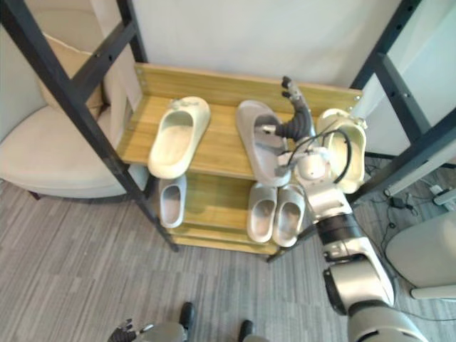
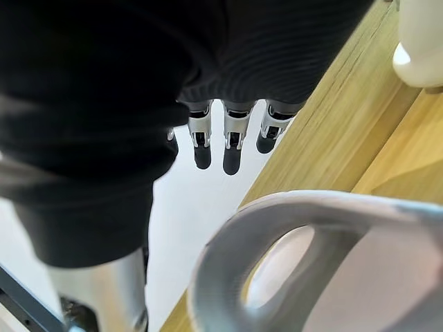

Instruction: Organize the slippers on the shoe rack

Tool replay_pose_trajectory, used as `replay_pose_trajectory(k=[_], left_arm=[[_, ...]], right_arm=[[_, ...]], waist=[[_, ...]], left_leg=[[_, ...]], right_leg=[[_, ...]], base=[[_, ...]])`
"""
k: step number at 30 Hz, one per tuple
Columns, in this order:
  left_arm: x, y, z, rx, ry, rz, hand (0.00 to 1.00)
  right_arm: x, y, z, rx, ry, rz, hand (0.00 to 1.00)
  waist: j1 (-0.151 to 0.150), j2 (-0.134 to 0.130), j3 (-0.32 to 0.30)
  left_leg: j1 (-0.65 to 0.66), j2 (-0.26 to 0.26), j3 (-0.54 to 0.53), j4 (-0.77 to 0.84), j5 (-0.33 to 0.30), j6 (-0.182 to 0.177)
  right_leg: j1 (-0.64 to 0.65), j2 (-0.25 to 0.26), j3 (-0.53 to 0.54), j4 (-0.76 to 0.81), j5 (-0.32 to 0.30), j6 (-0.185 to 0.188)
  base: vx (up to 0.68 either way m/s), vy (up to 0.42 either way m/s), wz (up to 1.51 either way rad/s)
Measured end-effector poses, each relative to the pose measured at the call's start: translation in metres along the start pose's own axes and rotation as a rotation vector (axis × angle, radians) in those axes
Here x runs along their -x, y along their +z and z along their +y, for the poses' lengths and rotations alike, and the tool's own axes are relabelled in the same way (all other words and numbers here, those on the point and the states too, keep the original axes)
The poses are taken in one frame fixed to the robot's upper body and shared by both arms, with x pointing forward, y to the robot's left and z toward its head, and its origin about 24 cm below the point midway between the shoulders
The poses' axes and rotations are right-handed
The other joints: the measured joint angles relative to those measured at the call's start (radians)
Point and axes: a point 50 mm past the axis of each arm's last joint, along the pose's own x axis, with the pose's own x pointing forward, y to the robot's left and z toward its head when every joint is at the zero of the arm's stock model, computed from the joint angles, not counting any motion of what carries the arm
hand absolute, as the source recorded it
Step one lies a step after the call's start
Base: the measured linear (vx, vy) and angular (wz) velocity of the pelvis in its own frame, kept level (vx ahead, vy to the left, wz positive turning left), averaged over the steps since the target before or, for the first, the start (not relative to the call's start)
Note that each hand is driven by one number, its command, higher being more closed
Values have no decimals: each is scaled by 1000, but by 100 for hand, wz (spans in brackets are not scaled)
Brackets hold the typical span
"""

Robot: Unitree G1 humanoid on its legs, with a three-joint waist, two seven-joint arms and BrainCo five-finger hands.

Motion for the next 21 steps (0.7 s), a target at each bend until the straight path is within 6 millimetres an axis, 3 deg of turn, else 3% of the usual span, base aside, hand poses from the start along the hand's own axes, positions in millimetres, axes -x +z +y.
replay_pose_trajectory(k=[21], left_arm=[[0, 0, 0, 21, 6, 1, 0]], right_arm=[[-4, -9, -6, 79, -50, 54, 0]], waist=[[2, 2, 22]], left_leg=[[-10, -1, 1, -7, 7, -5]], right_leg=[[0, 0, -11, -17, 0, 0]], base=[[-8, -4, 0]])
